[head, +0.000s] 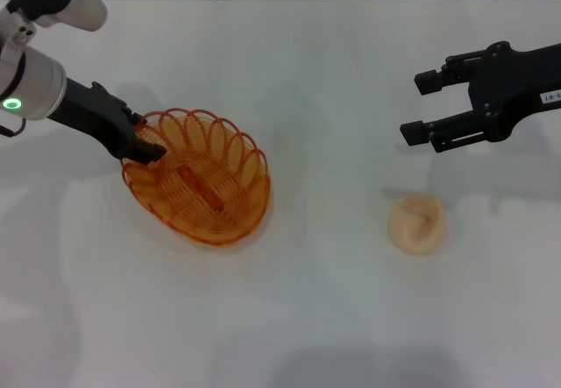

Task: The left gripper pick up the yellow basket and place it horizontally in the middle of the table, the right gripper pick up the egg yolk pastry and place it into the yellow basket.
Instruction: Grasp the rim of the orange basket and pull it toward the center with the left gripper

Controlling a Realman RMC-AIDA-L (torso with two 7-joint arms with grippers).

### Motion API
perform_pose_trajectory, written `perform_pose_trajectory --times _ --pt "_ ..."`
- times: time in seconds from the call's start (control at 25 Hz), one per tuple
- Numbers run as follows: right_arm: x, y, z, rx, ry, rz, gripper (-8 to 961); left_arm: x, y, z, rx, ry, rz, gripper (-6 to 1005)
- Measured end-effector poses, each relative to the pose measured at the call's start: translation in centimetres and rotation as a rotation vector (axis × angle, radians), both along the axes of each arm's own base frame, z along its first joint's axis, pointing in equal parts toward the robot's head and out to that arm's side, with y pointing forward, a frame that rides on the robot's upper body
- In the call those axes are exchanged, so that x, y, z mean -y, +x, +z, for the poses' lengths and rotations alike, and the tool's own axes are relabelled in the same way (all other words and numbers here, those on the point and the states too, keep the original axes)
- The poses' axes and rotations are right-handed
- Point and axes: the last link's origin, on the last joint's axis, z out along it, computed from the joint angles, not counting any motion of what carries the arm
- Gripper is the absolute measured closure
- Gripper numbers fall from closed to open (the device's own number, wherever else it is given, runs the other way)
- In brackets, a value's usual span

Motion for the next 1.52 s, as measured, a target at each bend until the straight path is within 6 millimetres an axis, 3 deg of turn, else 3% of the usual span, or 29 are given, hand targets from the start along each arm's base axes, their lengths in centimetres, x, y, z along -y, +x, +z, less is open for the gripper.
perform_pose_trajectory --times 0.2,0.4,0.84,1.16,1.52 --pt "-0.03 -0.08 0.05 0.001 0.001 0.001 184 -0.11 0.16 -0.04 0.011 0.008 -0.003 466" --pt "-0.05 -0.19 0.12 0.002 0.004 0.004 185 -0.3 0.07 -0.07 0.011 0.023 -0.002 651" --pt "-0.09 -0.35 0.14 0.003 0.004 0.008 184 -0.26 0.1 -0.25 0.013 0.023 -0.001 649" --pt "-0.15 -0.43 0.14 0.004 0.006 0.011 185 -0.48 0.1 -0.35 0.012 0.042 0.002 752" --pt "-0.25 -0.65 0.14 0.005 0.006 0.017 184 -0.31 -0.17 -0.85 0.014 0.038 0.012 771"
